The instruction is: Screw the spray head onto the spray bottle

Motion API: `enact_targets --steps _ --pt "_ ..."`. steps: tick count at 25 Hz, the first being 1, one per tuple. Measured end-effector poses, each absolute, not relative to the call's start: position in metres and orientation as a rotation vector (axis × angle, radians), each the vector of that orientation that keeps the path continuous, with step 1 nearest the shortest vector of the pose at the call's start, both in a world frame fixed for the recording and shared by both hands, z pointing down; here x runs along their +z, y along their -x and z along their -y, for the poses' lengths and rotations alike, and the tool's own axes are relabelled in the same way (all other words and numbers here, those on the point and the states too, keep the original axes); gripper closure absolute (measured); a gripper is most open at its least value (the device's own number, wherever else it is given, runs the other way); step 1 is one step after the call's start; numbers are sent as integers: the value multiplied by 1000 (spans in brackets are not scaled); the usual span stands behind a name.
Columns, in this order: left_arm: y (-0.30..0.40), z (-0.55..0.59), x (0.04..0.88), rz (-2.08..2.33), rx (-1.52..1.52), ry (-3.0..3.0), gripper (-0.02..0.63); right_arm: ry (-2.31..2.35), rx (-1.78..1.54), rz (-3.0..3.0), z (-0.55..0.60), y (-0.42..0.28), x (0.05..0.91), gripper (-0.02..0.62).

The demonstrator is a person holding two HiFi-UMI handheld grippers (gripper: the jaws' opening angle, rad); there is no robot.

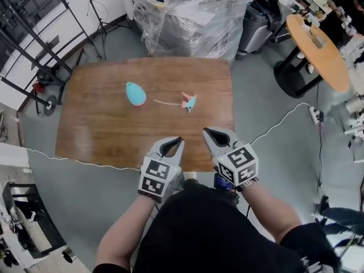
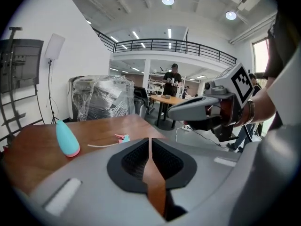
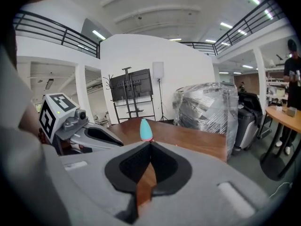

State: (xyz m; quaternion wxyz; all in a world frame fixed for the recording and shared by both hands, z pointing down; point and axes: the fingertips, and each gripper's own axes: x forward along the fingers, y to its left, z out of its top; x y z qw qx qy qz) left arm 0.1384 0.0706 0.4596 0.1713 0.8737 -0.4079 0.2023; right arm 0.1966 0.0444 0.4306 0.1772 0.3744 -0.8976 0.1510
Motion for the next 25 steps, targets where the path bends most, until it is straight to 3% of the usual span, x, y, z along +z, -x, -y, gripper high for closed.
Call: enact_targets --steps 25 --pt "-169 60 623 1099 877 -2224 482 -1161 527 2347 27 -230 477 603"
